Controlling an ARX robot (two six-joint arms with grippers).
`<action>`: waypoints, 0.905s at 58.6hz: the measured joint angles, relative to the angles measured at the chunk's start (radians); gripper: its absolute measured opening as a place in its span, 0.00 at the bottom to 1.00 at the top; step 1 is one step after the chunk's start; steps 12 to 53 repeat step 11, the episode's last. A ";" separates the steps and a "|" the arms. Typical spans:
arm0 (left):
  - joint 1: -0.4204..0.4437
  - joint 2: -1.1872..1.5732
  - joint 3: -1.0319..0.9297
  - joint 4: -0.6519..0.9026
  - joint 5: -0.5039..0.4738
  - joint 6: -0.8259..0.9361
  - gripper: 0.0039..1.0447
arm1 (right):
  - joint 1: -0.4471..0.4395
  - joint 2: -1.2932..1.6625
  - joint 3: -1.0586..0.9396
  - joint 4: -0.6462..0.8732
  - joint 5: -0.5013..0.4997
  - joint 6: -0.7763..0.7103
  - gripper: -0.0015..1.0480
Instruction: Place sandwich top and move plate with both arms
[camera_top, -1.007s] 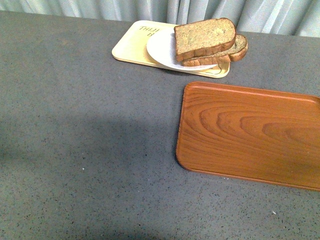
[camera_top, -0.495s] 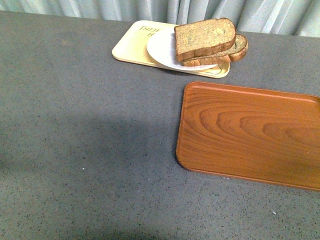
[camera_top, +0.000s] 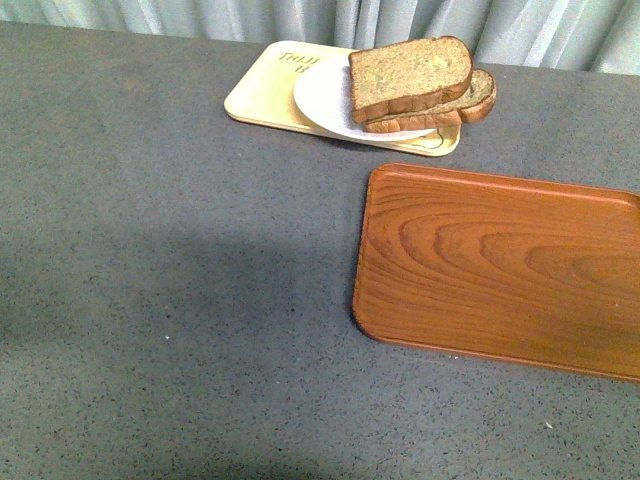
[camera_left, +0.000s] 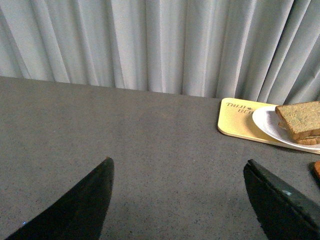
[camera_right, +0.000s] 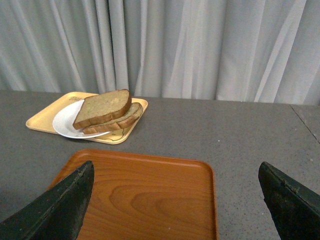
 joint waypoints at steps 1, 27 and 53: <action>0.000 0.000 0.000 0.000 0.000 0.000 0.82 | 0.000 0.000 0.000 0.000 0.000 0.000 0.91; 0.000 0.000 0.000 0.000 0.000 0.002 0.91 | 0.000 0.000 0.000 0.000 0.000 0.000 0.91; 0.000 0.000 0.000 0.000 0.000 0.002 0.91 | 0.000 0.000 0.000 0.000 0.000 0.000 0.91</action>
